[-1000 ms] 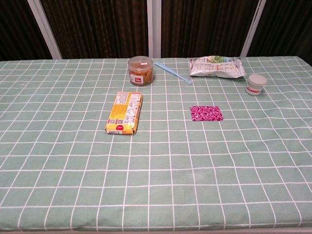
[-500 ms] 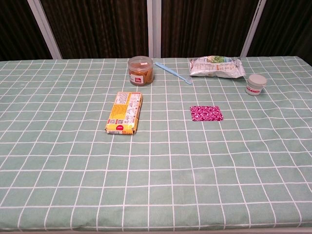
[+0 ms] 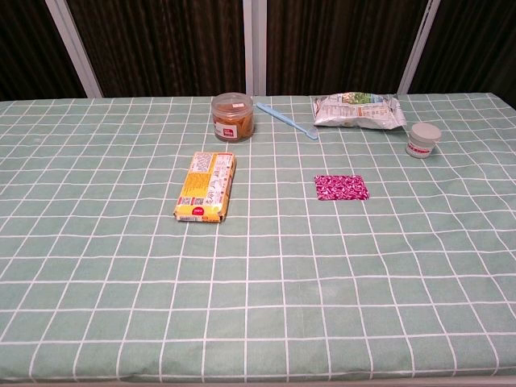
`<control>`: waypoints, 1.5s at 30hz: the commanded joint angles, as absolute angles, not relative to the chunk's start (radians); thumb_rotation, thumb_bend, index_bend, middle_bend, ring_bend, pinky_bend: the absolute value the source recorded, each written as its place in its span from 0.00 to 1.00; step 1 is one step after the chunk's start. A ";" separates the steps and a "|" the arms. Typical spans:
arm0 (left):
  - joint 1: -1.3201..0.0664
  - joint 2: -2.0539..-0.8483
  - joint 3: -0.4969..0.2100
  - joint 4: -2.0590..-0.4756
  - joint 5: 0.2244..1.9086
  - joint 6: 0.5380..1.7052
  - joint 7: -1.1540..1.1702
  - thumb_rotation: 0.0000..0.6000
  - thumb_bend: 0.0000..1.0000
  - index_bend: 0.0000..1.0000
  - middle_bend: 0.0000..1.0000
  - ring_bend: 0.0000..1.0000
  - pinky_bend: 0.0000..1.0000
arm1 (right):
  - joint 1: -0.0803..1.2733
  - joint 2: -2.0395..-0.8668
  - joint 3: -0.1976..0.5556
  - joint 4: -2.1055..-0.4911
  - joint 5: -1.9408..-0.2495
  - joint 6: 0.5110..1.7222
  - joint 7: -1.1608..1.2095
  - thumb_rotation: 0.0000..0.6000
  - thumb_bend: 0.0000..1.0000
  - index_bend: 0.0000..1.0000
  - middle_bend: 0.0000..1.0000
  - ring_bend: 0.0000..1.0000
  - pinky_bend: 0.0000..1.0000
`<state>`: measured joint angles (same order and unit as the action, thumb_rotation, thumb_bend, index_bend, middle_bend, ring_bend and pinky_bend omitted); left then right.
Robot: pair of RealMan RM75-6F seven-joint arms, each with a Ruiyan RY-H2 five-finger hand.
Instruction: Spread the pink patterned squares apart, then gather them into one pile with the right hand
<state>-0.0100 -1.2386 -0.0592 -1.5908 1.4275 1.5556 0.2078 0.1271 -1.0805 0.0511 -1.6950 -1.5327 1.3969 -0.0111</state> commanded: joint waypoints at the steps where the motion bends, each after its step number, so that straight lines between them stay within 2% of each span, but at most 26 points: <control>1: -0.011 -1.235 -0.059 -1.595 1.425 1.553 0.211 1.00 0.16 0.21 0.15 0.14 0.15 | 0.208 -1.056 0.071 -1.736 -1.489 1.264 -0.007 0.68 0.19 0.03 0.00 0.00 0.00; 9: -0.004 -1.235 -0.056 -1.609 1.423 1.560 0.212 1.00 0.16 0.21 0.15 0.14 0.15 | 0.413 -1.140 0.131 -1.671 -1.376 0.981 -0.127 0.66 0.29 0.08 0.00 0.00 0.00; 13: 0.002 -1.235 -0.054 -1.611 1.419 1.563 0.212 1.00 0.16 0.21 0.15 0.14 0.15 | 0.490 -1.223 0.149 -1.607 -1.309 0.892 -0.193 0.65 0.37 0.13 0.00 0.00 0.00; 18: 0.005 -1.234 -0.057 -1.612 1.415 1.566 0.208 1.00 0.16 0.21 0.15 0.14 0.14 | 0.567 -1.335 0.158 -1.510 -1.234 0.810 -0.236 0.64 0.41 0.16 0.00 0.00 0.00; 30: 0.010 -1.235 -0.061 -1.603 1.399 1.562 0.192 1.00 0.16 0.21 0.15 0.14 0.15 | 0.670 -1.551 0.154 -1.289 -1.137 0.740 -0.292 0.64 0.41 0.19 0.00 0.00 0.00; 45: 0.015 -1.229 -0.061 -1.609 1.391 1.558 0.191 1.00 0.16 0.21 0.15 0.14 0.14 | 0.775 -1.681 0.167 -1.117 -1.074 0.633 -0.274 0.64 0.41 0.19 0.00 0.00 0.00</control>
